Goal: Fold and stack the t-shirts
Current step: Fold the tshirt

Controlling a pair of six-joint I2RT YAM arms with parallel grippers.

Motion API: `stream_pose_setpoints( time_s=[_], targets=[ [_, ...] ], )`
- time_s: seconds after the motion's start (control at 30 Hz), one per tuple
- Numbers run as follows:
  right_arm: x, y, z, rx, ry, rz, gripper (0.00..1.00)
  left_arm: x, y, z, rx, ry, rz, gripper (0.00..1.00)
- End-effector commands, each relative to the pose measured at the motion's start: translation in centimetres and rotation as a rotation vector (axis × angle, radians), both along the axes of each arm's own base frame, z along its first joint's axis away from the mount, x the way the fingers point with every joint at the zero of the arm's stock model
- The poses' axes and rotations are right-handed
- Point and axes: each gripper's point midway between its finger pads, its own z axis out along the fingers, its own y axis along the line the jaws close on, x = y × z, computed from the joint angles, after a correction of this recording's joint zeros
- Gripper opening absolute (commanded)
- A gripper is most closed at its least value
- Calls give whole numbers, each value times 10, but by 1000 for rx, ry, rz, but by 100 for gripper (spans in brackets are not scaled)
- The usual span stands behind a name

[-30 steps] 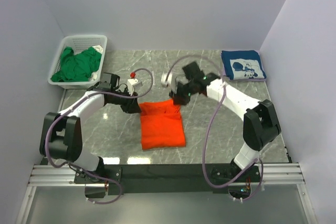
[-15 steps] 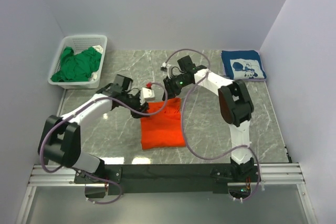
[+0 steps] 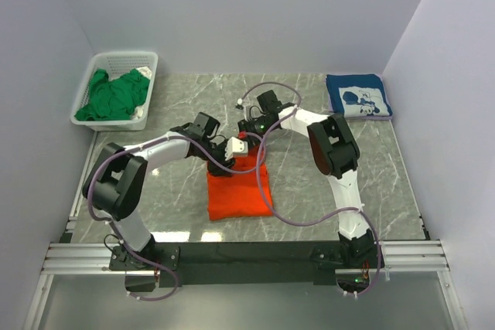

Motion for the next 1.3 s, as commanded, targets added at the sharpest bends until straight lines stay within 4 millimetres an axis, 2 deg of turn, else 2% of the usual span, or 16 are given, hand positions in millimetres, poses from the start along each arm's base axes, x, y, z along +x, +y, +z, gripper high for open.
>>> stream_pose_setpoints(
  time_s=[0.0,0.2,0.23,0.3,0.37,0.53,0.67,0.77,0.9,1.03,1.17,1.27],
  targets=[
    [-12,4,-4,3,22,19,32,6,-13,6,-19,-25,-20,44],
    [-40,3,-15,-12,70,54,31,-15,-16,2,-3,39,-48,33],
    [-47,1,-18,-17,86,57,30,-21,-15,1,5,57,-51,27],
    [-53,1,-14,-9,78,63,29,-32,-14,4,1,78,-53,22],
    [-63,-3,-16,-16,87,68,29,-39,-16,14,-16,74,-46,13],
    [-83,-10,-10,-4,102,80,27,-63,-22,37,-57,72,-56,1],
    [-78,-12,-10,-17,78,72,25,-66,-20,43,-63,17,-46,1],
    [-68,-10,-7,-14,64,65,25,-62,-18,47,-51,-24,-50,1],
    [-49,-2,14,29,17,67,25,-58,-20,55,-56,-53,-53,1],
    [-38,4,26,48,-17,81,27,-59,-20,56,-51,-78,-70,1],
    [-33,9,14,34,1,75,27,-62,-17,54,-42,-104,-82,1],
    [-40,8,-4,13,49,82,26,-60,-16,59,-43,-121,-74,1]
  ],
)
